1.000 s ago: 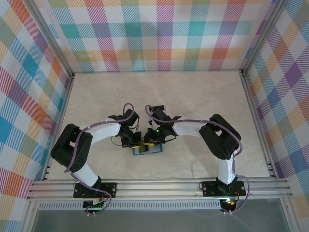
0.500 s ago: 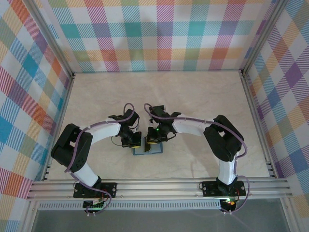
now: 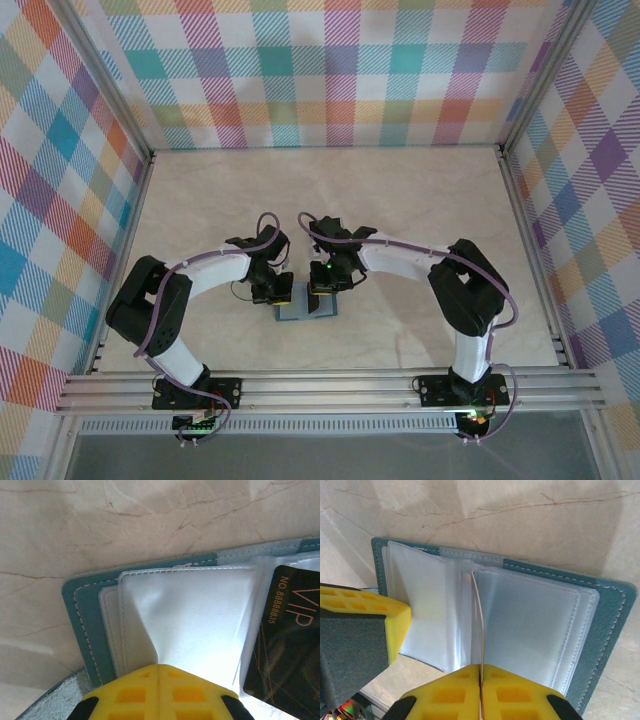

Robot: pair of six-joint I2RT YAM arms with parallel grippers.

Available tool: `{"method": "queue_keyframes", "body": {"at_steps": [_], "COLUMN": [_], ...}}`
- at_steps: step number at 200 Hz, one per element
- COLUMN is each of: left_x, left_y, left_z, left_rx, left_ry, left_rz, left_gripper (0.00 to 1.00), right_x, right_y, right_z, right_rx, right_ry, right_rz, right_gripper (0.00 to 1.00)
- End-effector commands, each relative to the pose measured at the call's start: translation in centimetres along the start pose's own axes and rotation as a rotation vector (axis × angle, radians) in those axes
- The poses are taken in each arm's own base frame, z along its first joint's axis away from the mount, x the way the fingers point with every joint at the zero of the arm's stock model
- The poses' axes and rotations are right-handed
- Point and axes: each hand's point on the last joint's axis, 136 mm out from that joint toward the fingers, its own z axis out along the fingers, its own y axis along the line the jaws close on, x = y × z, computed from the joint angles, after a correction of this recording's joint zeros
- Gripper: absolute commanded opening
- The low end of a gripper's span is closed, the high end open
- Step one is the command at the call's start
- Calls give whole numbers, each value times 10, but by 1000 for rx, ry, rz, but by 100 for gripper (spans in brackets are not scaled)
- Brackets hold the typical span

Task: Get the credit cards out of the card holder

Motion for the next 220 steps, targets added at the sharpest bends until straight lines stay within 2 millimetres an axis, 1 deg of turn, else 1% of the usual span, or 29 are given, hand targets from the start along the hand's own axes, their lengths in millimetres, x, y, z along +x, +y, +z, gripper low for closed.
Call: {"method": "queue_keyframes", "body": {"at_steps": [1, 30, 62, 78, 104, 115, 130, 148, 169, 187, 206, 220], "left_x": [1, -7, -15, -17, -19, -20, -19, -18, -17, -16, -14, -12], "left_y": [12, 6, 0, 0, 1, 1, 1, 2, 6, 10, 13, 14], "left_z": [-7, -15, -26, -32, -38, -40, -43, -48, -53, -55, -56, -56], "left_rx": [-76, -63, -56, -54, -66, -63, -50, -48, -71, -85, -90, -85], "left_ry": [-15, -47, -91, -117, -144, -156, -176, -199, -215, -223, -229, -234], "left_rz": [18, 27, 40, 46, 48, 49, 46, 47, 50, 45, 33, 23], "left_gripper": [5, 8, 13, 14, 17, 18, 20, 22, 24, 24, 24, 25], "right_x": [-4, -8, -12, -14, -20, -23, -29, -38, -43, -48, -60, -74], "right_y": [9, 16, 23, 17, 0, -2, -3, -7, -13, -20, -23, -22], "right_z": [-23, -36, -57, -63, -64, -65, -68, -73, -76, -75, -73, -79], "right_rx": [-10, -30, -36, 22, 147, 166, 202, 267, 309, 337, 371, 393], "right_ry": [-35, -59, -104, -89, -53, -45, -42, -35, 32, 86, 105, 104], "right_rz": [-28, -95, -315, -435, -626, -717, -891, -1064, -1217, -1358, -1473, -1518], "right_gripper": [10, 10, 10, 7, 5, 3, 0, 0, 0, 0, 0, 0]}}
